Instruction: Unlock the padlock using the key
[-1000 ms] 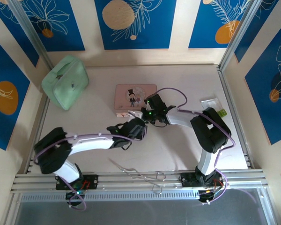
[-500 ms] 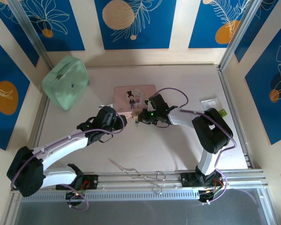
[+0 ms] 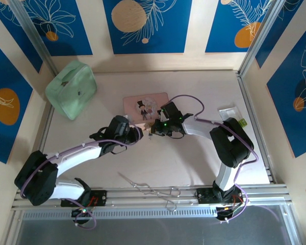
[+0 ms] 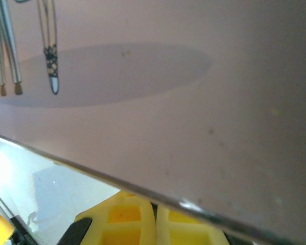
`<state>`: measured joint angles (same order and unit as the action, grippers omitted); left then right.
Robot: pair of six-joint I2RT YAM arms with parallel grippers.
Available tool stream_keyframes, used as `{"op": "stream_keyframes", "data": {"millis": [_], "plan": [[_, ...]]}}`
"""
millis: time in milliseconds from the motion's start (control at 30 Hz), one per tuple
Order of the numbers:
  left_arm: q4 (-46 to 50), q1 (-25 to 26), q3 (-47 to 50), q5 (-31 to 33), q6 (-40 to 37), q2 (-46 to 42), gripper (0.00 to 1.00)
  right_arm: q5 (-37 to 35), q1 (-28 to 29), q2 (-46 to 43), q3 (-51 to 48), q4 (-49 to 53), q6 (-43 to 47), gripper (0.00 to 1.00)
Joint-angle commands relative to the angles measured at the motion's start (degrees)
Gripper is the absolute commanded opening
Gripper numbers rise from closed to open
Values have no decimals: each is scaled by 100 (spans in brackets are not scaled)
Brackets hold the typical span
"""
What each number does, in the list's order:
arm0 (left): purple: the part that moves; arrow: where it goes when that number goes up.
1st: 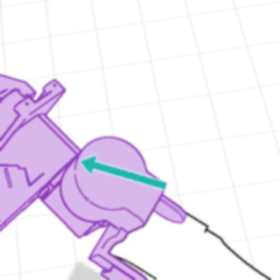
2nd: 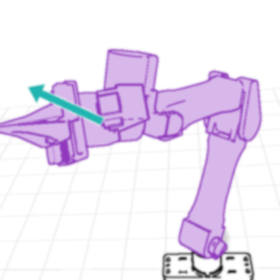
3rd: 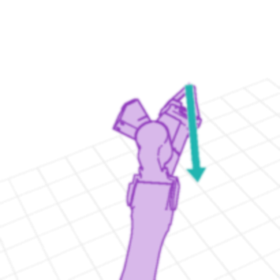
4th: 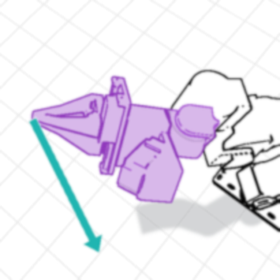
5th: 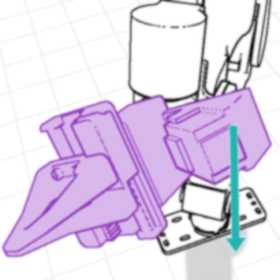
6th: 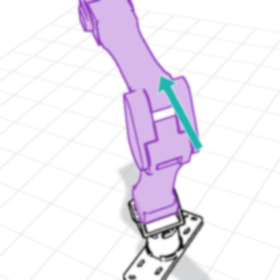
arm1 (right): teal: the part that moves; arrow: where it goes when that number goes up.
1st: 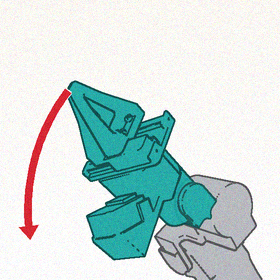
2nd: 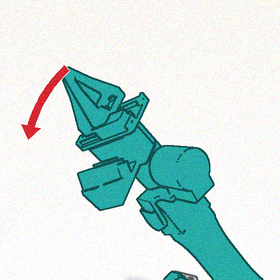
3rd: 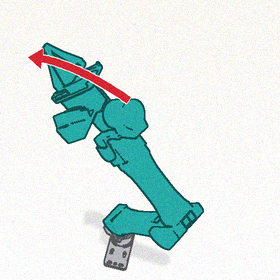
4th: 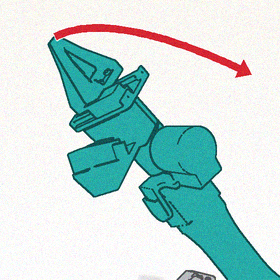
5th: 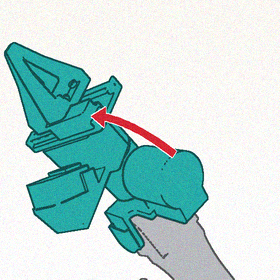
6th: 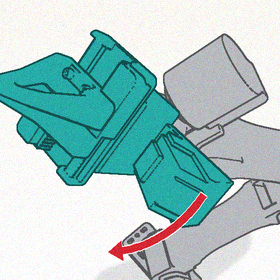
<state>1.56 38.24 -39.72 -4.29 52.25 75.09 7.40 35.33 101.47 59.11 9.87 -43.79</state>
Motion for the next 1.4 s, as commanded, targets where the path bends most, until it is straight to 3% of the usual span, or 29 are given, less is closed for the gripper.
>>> {"op": "stream_keyframes", "data": {"millis": [0,133,433,500,1033,1367], "plan": [[315,-270,-325,17,-248,-67,44,-239,107,180,-2,1187,-77,0],[792,-634,-632,170,-641,-94,53,-363,193,204,115,1306,-32,0],[1139,-1180,-1064,-208,-1024,354,64,-640,289,127,373,1563,105,0],[1206,-1222,-1160,-337,-1108,441,72,-732,332,136,461,1651,140,0],[1156,-1431,-1257,-611,-971,712,64,-1114,515,145,641,1876,196,0],[1049,-1433,-1371,-725,-1032,1279,56,-3043,999,640,1470,3188,-25,0]]}}
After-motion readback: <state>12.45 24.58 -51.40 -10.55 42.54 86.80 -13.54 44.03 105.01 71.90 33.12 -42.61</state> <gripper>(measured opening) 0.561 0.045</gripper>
